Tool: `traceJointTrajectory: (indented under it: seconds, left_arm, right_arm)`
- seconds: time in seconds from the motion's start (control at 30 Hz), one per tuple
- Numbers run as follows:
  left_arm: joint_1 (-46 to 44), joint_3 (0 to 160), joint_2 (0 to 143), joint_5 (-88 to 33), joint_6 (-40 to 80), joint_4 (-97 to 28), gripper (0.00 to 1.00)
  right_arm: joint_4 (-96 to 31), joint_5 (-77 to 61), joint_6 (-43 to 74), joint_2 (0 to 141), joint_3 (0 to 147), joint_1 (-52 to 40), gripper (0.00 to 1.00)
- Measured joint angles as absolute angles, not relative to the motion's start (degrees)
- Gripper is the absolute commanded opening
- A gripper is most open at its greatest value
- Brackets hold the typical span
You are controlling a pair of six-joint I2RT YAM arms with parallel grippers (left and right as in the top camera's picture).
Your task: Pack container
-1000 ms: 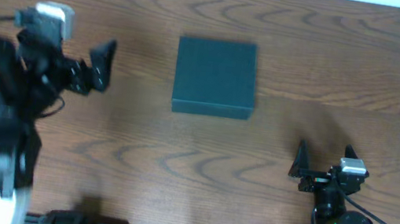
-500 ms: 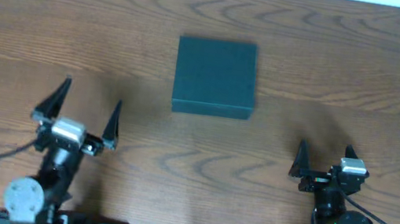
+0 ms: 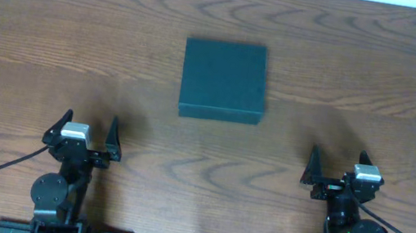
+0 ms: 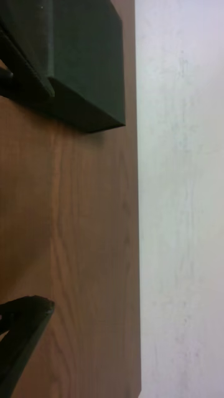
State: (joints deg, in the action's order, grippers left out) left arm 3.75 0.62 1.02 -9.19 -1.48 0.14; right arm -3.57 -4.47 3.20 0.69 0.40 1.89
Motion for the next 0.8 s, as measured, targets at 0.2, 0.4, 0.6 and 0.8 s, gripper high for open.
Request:
traceJointTrajectory:
  seconds: [0.2, 0.4, 0.6, 0.8]
  left_arm:
    - [3.7, 1.0, 0.8, -7.0, -2.1, -1.0, 0.95]
    - [3.7, 1.0, 0.8, -6.6, -2.8, -1.1, 0.95]
    - [3.7, 1.0, 0.8, -6.4, -2.8, -1.1, 0.95]
    - [3.7, 1.0, 0.8, -6.4, -2.8, -1.1, 0.95]
  right_arm:
    - [-3.6, -4.5, 3.2, 0.7, 0.4, 1.9, 0.99]
    - [-3.6, -4.5, 3.2, 0.7, 0.4, 1.9, 0.99]
    - [-3.6, -4.5, 3.2, 0.7, 0.4, 1.9, 0.99]
    - [-3.6, -4.5, 3.2, 0.7, 0.4, 1.9, 0.99]
